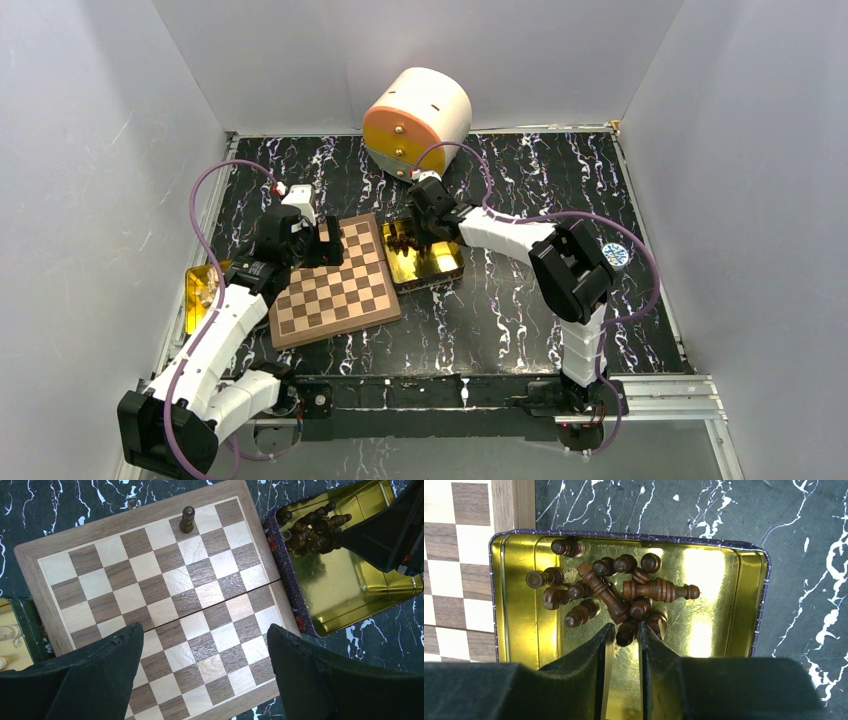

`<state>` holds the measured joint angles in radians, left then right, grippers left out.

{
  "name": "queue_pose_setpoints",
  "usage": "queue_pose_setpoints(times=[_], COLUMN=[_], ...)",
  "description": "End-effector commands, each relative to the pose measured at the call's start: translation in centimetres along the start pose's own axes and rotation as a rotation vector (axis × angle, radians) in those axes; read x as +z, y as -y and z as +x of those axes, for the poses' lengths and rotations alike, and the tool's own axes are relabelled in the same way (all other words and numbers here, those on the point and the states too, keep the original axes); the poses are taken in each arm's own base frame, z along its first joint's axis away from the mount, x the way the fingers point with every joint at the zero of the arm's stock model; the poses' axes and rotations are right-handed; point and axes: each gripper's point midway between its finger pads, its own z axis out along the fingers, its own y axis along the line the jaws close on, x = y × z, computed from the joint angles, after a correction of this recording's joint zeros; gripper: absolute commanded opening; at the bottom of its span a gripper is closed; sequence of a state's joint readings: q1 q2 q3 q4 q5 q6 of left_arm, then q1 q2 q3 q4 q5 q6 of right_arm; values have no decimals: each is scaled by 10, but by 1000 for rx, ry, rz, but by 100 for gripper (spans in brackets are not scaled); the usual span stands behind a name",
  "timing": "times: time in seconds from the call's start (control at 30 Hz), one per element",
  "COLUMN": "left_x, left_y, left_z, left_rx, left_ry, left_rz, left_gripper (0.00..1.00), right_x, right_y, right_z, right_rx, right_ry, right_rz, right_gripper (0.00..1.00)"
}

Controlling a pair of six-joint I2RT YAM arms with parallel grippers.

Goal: Set up the chess pieces on the board
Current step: Pick up the chess piece from the storage box.

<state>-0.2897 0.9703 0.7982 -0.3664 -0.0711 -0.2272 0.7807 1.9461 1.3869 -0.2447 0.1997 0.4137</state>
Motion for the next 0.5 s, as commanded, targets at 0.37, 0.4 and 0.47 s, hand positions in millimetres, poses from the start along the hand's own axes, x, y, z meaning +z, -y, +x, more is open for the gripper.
queue_pose_setpoints(times=[0.37,0.4,0.47], left_x=[-6,-6,-6], left_y=[-5,-6,-6], left_z=[-10,-10,-10], left_rx=[6,7,7], left_ry=[46,46,47], left_rz=[-25,-26,-31], left_gripper=[91,91,91], right_x=[-20,-23,-28], right_y=[-8,-10,-14], right_z=[-38,-41,-45], right_rx=[-49,-51,-52], right_ry=[53,53,54], right_rz=[-7,-14,-28], right_gripper=[13,13,12])
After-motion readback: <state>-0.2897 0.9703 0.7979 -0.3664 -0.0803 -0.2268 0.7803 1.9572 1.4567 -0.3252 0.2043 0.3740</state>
